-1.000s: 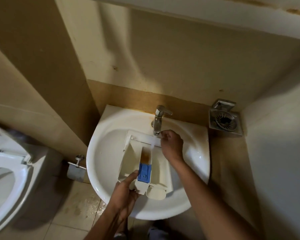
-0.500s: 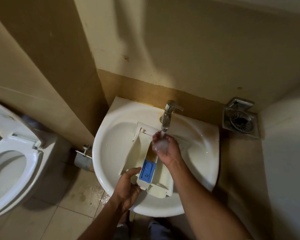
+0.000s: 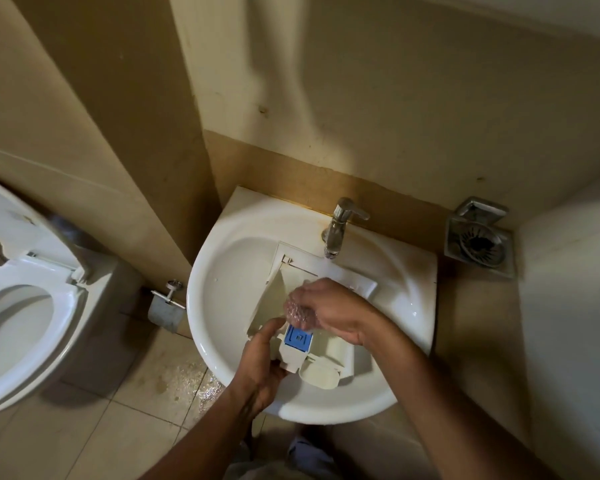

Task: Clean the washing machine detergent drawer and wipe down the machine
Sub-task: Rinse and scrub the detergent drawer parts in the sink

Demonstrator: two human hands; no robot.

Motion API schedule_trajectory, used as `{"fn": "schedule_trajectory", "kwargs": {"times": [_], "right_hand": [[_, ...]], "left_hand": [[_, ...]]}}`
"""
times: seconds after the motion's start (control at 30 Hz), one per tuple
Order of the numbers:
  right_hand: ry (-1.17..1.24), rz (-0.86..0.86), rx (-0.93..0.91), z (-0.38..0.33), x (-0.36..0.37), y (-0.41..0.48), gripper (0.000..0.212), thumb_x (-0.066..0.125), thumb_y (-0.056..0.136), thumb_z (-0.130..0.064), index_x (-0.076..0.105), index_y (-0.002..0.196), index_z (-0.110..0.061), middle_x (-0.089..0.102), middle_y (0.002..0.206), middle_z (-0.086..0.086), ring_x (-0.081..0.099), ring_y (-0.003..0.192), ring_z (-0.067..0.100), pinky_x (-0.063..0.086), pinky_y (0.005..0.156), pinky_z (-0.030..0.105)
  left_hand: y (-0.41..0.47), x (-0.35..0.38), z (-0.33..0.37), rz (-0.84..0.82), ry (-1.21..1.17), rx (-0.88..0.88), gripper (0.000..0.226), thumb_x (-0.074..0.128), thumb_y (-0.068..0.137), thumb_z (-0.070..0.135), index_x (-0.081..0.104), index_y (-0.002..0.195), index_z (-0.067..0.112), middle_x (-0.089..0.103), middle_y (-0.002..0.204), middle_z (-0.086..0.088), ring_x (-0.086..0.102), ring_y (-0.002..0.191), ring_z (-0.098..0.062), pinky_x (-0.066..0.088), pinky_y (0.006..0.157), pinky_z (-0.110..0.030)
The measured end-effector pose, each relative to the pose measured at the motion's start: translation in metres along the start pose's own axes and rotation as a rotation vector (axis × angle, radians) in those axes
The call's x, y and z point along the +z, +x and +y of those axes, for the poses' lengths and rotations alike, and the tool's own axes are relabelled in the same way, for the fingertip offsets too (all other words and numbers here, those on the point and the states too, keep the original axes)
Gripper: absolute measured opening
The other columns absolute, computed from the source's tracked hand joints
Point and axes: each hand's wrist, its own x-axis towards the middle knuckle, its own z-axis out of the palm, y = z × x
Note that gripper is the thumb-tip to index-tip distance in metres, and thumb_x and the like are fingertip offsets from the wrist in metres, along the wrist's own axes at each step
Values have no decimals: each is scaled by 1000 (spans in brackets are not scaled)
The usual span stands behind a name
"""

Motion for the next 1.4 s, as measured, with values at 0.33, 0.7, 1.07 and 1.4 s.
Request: {"fn": "schedule_trajectory", "kwargs": {"times": [0.33,0.7,1.07,1.4], "right_hand": [[-345,405,-44,12,-1,3,29,53,87,7,70,82,-15,71,95,3,64,77,13,48,64,18],[1375,194,-34,19,-24,74,20,43,73,6,61,79,-1,63,69,13,62,65,22,48,57,24],[-355,271,-29,8,-24,24,29,54,88,6,74,98,-14,73,103,5,68,102,18,55,87,27],[-424,665,28,53,-63,-26,35,60,97,-29,62,130,-19,62,134,3,60,118,20,44,92,29]], "left_hand": [[-11,13,-5,14,-13,39,53,84,62,44,72,109,21,79,98,-11,75,79,-23,59,66,-35],[-13,9,-1,-9,-60,2,38,74,83,40,68,115,23,78,91,-9,69,83,-25,58,69,-35],[-18,12,4,-20,-122,-38,44,71,82,25,60,124,18,73,95,-13,68,81,-24,57,66,-35],[-40,22,16,-67,-114,-2,26,65,87,28,71,107,14,74,88,-13,68,69,-23,55,60,-33]]}}
